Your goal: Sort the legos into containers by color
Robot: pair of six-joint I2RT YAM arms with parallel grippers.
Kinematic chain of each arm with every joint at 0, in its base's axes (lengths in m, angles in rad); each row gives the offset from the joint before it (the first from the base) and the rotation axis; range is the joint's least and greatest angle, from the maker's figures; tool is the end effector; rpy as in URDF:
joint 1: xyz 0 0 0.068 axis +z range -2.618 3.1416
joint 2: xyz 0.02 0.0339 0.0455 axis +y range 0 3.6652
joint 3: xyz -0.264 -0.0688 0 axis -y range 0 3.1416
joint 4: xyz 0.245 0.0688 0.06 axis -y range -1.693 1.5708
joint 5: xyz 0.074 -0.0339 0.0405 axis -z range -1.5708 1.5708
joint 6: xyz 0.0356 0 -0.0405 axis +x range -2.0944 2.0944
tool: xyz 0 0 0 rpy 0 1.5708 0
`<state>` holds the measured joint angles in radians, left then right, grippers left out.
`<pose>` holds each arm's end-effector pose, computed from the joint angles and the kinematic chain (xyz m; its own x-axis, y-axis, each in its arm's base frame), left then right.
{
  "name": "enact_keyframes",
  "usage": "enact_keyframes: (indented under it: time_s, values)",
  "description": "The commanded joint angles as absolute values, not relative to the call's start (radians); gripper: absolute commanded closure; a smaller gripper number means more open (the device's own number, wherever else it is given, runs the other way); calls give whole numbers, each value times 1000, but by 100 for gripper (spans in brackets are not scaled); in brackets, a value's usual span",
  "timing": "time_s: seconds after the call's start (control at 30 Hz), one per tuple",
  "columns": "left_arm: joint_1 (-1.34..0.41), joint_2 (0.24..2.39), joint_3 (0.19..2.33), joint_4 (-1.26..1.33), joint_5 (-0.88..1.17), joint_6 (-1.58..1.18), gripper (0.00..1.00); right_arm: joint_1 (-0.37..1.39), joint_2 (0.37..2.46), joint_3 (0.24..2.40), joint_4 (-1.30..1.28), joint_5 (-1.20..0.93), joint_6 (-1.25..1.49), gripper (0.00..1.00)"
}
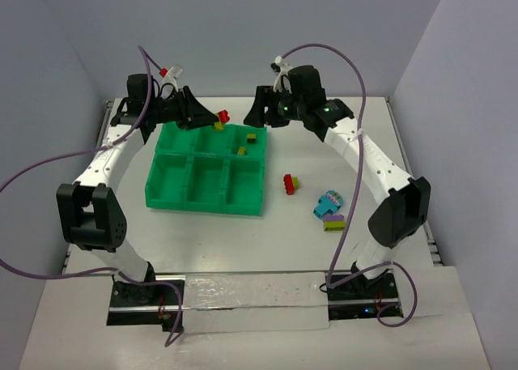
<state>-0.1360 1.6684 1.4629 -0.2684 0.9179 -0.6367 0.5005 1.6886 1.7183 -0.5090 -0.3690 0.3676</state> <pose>0.3755 -0.0799 0.3413 -0.8289 -0.2511 -0.4999 0.3605 0.4437 -0.8205 0.3354 0.1981 0.3935 -0.6393 0.0324 -0.7683 -0.5343 0.6998 0.4741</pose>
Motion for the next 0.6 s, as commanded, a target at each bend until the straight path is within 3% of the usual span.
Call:
enact_keyframes:
  time_s: [0.0,0.23,0.43,0.57]
  values:
    - [-141,1656,1444,-96,1046,-721,100,496,1665,1736,-439,-529,369,30]
    - [-141,1639,1359,207,1148,-957,100,476,1700,1837,-441,-614,502,33]
    - [-138,1678,1250,732,1234,-1405,100,468,1640,1776,-344,-676,514,35]
    - [-138,1770,1214,1175,1237,-1803,100,463,1568,1700,-325,-673,332,35]
